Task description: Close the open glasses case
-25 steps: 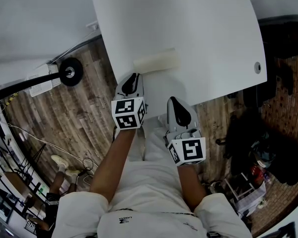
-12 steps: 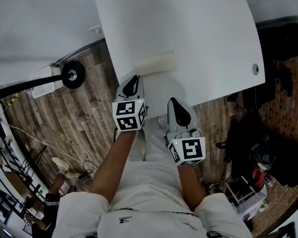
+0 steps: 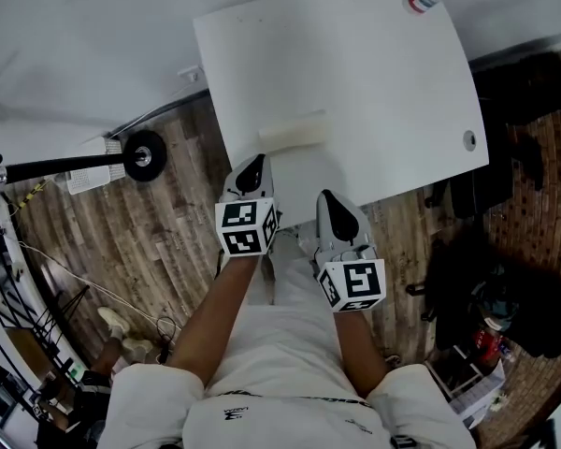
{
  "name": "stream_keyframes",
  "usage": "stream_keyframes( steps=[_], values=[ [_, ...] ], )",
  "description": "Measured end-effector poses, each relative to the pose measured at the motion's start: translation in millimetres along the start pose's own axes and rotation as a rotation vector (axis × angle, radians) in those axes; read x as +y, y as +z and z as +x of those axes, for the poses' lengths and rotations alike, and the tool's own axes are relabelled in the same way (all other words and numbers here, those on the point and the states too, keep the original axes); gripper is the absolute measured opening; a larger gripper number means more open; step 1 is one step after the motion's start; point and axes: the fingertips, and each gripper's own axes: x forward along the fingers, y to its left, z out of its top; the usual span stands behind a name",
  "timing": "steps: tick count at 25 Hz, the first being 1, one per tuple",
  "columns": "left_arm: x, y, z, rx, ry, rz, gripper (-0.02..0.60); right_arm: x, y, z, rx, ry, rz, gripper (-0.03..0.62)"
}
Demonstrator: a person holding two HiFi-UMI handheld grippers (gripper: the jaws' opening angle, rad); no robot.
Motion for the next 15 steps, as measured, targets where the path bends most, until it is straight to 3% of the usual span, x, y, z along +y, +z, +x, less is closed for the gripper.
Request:
stream_keyframes(
  steps=[15],
  values=[
    [-49.2, 52.4, -80.9, -0.095, -0.073, 0.096, -0.003, 27.4, 52.9, -37.3, -0.077, 0.009, -0.024, 0.002]
  ],
)
